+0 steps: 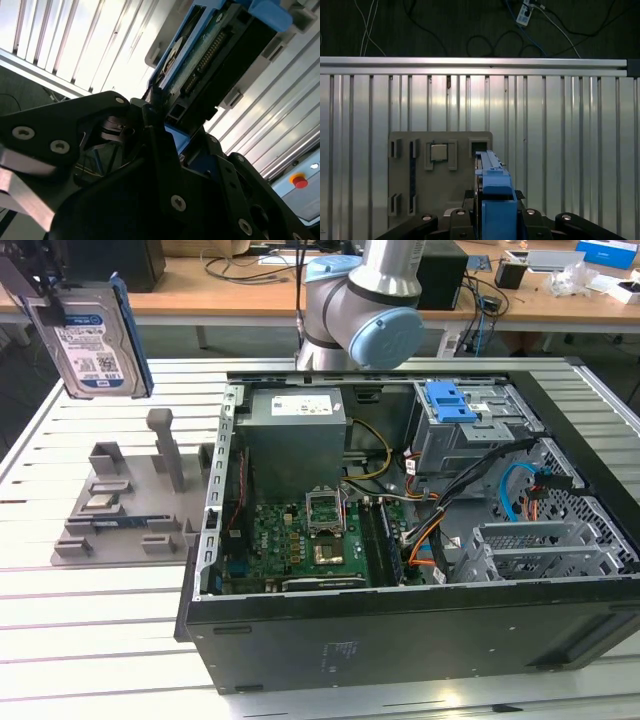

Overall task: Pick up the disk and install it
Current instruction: 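Pick up the disk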

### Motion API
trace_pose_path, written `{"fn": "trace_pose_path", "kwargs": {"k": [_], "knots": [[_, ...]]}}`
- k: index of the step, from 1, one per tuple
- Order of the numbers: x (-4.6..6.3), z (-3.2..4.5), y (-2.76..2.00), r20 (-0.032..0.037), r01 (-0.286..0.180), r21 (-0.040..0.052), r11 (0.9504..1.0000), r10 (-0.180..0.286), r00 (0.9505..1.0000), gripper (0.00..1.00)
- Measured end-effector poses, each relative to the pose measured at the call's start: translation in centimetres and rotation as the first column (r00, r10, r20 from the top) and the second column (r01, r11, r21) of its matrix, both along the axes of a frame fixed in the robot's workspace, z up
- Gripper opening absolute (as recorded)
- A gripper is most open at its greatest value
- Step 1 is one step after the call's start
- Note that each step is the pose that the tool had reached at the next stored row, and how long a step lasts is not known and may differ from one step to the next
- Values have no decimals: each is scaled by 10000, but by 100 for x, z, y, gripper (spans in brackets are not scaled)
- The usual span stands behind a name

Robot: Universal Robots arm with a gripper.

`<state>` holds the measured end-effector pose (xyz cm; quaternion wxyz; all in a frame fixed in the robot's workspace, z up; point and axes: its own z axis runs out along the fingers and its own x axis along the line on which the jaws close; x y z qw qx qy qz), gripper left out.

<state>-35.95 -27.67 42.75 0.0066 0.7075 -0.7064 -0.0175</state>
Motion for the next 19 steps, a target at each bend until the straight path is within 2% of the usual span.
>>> {"fn": "trace_pose_path", "kwargs": {"k": [5,14,19], "knots": [[0,119,5,-1,-1,1,10000,1,10000,37],[0,396,11,-1,0,1,10000,0,10000,37],[0,575,13,-2,0,1,10000,0,10000,37]]}}
